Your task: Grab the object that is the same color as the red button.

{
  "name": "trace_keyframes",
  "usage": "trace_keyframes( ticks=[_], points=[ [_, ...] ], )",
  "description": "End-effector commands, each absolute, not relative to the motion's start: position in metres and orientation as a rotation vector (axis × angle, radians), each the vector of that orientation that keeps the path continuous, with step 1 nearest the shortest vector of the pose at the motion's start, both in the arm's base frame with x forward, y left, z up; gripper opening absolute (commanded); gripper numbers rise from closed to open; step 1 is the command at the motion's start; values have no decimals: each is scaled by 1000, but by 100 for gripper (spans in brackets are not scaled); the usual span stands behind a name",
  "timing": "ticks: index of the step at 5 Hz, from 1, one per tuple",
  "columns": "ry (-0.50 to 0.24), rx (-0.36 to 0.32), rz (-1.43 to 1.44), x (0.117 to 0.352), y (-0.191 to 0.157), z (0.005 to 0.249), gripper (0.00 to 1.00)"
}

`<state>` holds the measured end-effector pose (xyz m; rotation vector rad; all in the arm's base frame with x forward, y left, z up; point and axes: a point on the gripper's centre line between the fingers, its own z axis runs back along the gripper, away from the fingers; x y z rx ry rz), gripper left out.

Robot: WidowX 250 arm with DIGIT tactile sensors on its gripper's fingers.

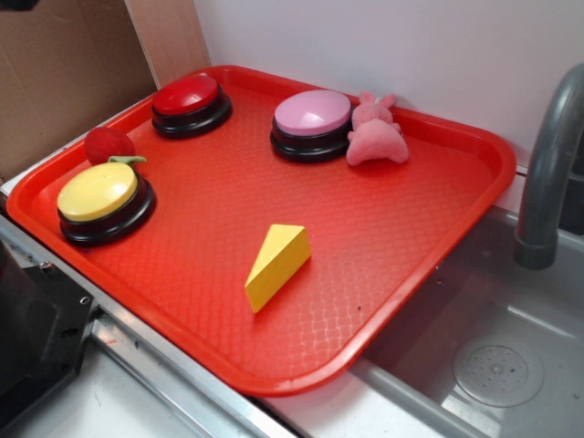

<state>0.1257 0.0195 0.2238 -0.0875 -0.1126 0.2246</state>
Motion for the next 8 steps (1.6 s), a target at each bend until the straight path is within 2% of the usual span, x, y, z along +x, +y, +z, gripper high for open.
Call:
trace_keyframes(
  ticks=[1, 2, 3, 4, 5, 6, 7, 8],
  points=[
    [-232, -34, 533, 149, 68, 208, 100],
    [-309, -24, 670, 165, 86, 187, 100],
    [-295, 12, 795, 180, 103, 152, 100],
    [-350, 41, 818, 188, 111, 116, 100],
    [-327, 113, 895, 192, 129, 87, 100],
    [-262, 154, 951, 196, 142, 63, 100],
    [-230, 196, 969, 202, 147, 48, 100],
    [-210, 181, 992, 203, 150, 36, 100]
  ],
)
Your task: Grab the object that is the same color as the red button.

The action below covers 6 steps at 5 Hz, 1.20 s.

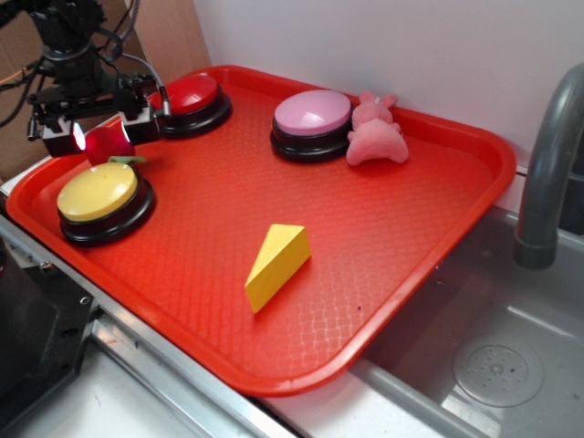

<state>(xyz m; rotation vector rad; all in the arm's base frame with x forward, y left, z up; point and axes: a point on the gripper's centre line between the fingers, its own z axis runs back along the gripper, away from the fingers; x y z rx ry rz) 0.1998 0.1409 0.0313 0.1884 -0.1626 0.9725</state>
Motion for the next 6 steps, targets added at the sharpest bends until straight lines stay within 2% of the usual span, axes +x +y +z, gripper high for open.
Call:
trace_keyframes(
  ticks=[1, 2, 3, 4, 5, 6],
  points=[
    [-215, 195, 995, 203, 150, 31, 42],
    [-219, 185, 990, 201, 149, 31, 0],
    [-237, 168, 962, 200, 146, 39, 0],
    [-279, 196, 923, 203, 134, 65, 0],
    [-310, 113, 786, 209, 104, 103, 0],
    [-281, -24, 553, 203, 60, 141, 0]
  ],
)
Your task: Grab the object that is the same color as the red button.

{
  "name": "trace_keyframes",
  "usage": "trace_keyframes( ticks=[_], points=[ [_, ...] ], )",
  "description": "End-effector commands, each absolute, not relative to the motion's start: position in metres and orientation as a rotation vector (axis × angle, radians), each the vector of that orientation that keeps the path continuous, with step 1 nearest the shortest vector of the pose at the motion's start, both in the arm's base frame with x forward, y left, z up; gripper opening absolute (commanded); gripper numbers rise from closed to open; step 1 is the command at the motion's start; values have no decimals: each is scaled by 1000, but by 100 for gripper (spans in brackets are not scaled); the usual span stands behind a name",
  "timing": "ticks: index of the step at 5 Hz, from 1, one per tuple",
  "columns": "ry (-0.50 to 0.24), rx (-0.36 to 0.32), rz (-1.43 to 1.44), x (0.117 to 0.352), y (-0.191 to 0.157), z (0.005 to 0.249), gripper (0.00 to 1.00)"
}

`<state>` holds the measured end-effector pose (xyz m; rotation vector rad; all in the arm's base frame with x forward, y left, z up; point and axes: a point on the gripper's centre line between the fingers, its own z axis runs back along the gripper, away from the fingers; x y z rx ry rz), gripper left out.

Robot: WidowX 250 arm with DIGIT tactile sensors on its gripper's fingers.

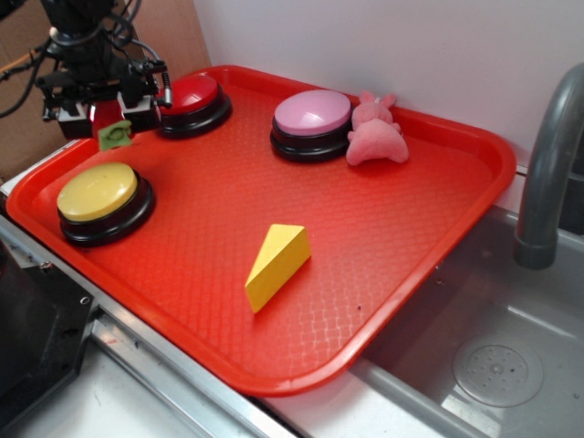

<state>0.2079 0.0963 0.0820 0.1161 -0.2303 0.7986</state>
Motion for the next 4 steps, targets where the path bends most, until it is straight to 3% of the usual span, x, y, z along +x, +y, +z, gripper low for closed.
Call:
trace_keyframes(
  ticks=[1, 2, 3, 4],
  points=[
    [-253, -120, 341, 191, 23, 161, 0],
    [-190, -206, 189, 183, 2, 165, 0],
    [-169, -241, 186, 182, 2, 159, 0],
    [-146, -219, 236, 179, 14, 162, 0]
  ],
)
